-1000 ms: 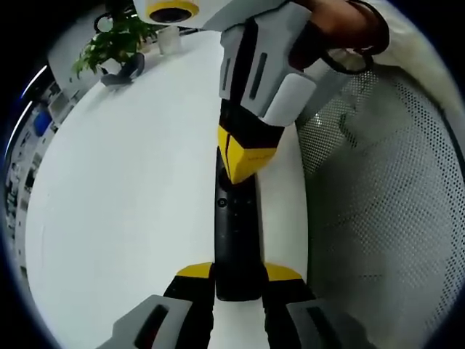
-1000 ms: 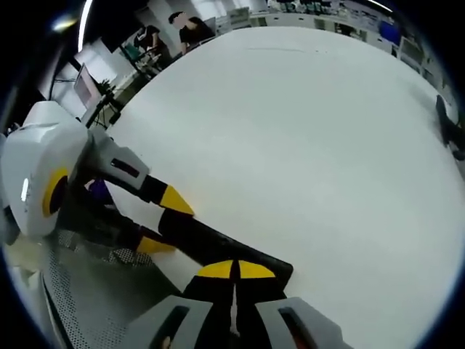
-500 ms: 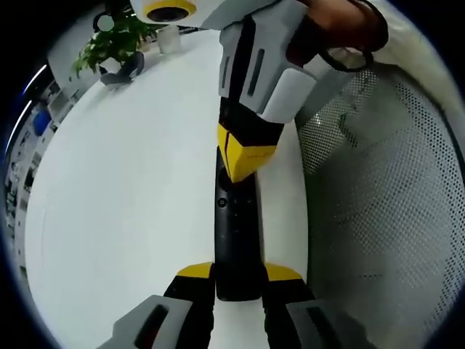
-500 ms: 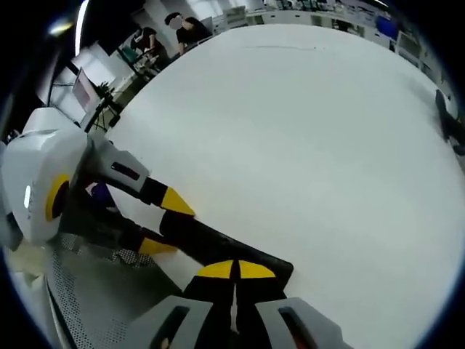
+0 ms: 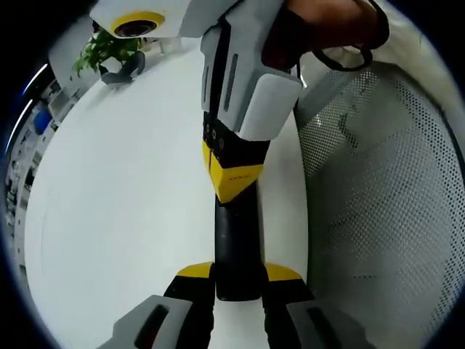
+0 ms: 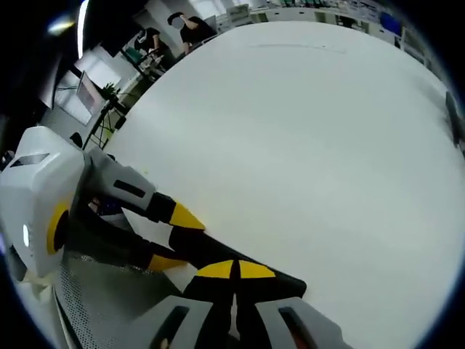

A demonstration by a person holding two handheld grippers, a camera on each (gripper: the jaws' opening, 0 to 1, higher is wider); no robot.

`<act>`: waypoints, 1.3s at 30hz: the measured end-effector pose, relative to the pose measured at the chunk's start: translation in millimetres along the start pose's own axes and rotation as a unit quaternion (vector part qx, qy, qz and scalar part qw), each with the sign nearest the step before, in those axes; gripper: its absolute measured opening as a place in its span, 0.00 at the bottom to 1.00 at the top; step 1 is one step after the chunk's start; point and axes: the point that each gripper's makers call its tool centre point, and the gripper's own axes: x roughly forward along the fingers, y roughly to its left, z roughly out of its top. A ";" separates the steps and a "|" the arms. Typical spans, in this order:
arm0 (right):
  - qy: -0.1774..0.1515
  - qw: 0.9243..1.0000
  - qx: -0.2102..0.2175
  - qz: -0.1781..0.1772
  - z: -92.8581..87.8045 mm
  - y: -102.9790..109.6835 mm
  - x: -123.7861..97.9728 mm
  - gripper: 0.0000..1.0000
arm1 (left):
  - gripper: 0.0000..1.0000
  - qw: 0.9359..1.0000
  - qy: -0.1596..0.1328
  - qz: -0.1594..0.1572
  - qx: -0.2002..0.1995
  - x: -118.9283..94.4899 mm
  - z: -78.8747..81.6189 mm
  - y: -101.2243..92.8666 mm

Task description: Press the specified remote control buttons in sequence, fully releasing each button before pressing the next.

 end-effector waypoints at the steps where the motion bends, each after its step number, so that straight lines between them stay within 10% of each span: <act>1: 0.000 1.000 0.001 0.002 0.5 0.6 0.4 0.00 | 0.22 1.000 -0.001 0.000 0.000 -0.1 0.0 0.0; 39: 0.031 0.999 -0.018 -0.005 1.6 1.2 5.1 0.00 | 0.23 1.000 -0.008 -0.006 -0.004 -0.7 0.3 1.0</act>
